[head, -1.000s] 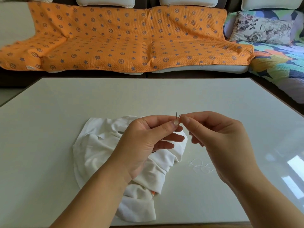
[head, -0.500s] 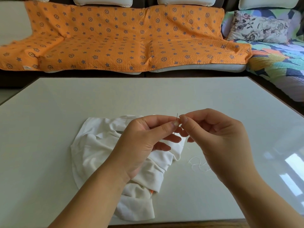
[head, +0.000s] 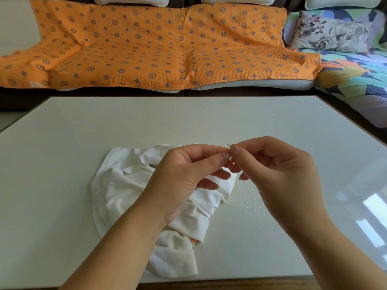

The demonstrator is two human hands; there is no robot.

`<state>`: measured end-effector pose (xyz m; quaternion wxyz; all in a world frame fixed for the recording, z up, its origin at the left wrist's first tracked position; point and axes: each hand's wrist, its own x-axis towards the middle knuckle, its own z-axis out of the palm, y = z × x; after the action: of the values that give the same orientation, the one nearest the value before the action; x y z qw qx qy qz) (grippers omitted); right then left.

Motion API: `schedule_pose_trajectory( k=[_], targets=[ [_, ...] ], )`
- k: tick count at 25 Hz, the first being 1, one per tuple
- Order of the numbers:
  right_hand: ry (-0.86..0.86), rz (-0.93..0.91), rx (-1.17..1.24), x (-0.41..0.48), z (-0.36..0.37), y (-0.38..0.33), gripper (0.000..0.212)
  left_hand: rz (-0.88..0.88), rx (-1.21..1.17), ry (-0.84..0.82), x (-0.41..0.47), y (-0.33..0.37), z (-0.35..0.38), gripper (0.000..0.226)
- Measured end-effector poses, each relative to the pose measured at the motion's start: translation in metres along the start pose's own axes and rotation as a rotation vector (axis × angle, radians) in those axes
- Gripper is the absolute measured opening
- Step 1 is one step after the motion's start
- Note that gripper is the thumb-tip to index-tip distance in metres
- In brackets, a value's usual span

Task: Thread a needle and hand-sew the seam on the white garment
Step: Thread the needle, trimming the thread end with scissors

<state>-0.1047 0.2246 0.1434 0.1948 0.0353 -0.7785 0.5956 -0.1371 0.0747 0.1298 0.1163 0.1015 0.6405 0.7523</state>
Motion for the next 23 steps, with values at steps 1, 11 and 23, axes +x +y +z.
schedule_pose_trajectory(
  k=[1,11,23],
  targets=[
    [0.0,0.002,0.003,0.0,0.0001,-0.0001,0.012,0.001,0.006,-0.001,-0.0001,0.0001,0.0,0.021],
    [0.003,0.004,0.001,-0.0005,0.0004,0.0004,0.012,0.004,0.027,-0.007,-0.0006,-0.0004,-0.0003,0.021],
    [0.026,0.002,-0.006,-0.0008,0.0026,0.0022,0.009,0.008,0.003,0.003,-0.0001,-0.0008,-0.0007,0.022]
  ],
)
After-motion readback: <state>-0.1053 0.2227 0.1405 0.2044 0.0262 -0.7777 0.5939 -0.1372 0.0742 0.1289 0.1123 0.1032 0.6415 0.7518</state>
